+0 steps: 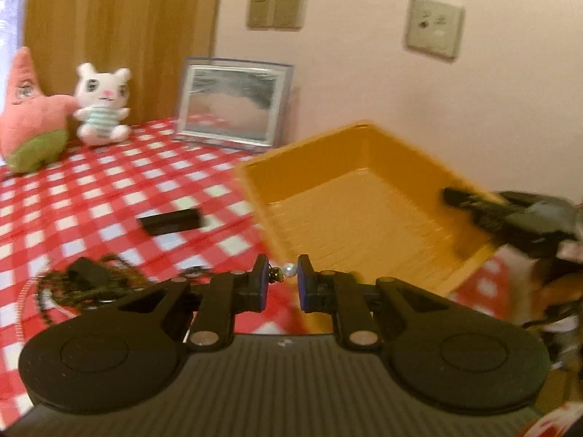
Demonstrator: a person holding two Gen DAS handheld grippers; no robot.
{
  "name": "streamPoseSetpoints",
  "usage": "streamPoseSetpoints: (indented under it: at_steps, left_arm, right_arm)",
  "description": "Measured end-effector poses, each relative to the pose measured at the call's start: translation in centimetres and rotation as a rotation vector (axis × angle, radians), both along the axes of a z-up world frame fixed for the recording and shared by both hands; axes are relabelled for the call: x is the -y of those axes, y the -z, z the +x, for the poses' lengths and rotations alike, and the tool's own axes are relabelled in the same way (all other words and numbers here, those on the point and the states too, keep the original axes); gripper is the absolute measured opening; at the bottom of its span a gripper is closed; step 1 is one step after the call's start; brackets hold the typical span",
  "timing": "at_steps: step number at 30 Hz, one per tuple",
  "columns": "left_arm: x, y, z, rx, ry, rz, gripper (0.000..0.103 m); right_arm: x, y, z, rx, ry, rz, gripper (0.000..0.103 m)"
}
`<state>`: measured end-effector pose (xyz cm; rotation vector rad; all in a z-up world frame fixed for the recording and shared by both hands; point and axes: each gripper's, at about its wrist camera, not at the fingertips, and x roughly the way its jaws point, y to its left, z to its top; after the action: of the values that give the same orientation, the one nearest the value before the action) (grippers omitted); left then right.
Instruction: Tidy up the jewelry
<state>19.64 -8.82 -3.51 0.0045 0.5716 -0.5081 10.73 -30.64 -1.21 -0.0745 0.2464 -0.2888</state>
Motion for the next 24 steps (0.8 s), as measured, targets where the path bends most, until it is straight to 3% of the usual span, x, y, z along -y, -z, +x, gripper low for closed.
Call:
streamPoseSetpoints:
  at_steps: [11,14,16,24]
  left_arm:
    - [4.3,0.9,-1.4,-0.068,0.137,-0.058,0.014]
    - [4.7,1.3,-1.4,-0.089,0.142,-0.066,0.016]
    - [4.6,1.3,-1.4,-0.102,0.134,-0.067,0.024]
    - [1.3,0.2,-2.4,-0.068,0.073,-0.071,0.025]
  right_arm:
    - [-1.9,-0.4,-0.2,0.003,-0.035,-0.052,0.003]
    - [-2.1,-0.4,-0.3,0.002,-0.034,-0.058,0.003]
    - [-2.1,-0.4,-0.3,0.001,-0.033,-0.06,0.003]
    - [-1.7,-0.5,-0.2,-0.002,-0.013,-0.073,0.003]
